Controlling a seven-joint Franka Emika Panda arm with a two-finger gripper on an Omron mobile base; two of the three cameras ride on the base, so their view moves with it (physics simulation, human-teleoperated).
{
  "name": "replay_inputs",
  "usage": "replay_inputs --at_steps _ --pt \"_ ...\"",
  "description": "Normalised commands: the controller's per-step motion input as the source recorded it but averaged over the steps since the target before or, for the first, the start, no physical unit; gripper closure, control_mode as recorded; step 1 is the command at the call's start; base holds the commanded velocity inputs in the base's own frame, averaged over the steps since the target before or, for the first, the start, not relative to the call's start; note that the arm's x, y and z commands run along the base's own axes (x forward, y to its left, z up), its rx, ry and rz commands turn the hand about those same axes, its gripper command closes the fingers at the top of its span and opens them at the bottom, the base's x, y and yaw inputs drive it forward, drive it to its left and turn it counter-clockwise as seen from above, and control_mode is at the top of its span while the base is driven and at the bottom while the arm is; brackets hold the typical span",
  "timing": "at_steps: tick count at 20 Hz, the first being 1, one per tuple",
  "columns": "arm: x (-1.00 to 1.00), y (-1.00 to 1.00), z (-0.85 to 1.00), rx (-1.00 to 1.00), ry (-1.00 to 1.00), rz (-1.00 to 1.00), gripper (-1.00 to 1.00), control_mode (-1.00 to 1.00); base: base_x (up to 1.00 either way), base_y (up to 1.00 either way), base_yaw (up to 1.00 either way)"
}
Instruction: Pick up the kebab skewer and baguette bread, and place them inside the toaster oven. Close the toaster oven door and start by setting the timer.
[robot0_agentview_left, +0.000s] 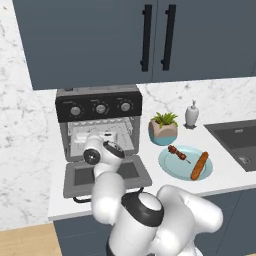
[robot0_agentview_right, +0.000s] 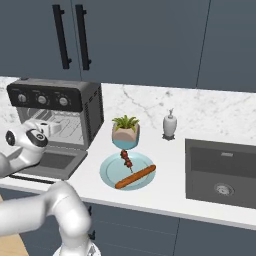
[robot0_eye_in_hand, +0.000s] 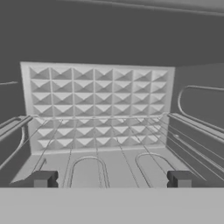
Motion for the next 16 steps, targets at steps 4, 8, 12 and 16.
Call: replay_inputs --at_steps 4,8,12,16 --pt "0.39 0.0 -0.14 0.0 0.0 0.0 -1.0 -1.0 0.0 0.0 0.0" --pt "0.09 0.0 -0.48 -0.01 0.07 0.0 -1.0 -1.0 0.0 0.0 0.0" --pt "0.0 0.0 -0.51 0.0 0.14 0.0 -1.0 -1.0 0.0 0.0 0.0" --pt "-0.21 0.0 -0.47 -0.01 0.19 0.0 -1.0 -1.0 0.0 0.0 0.0"
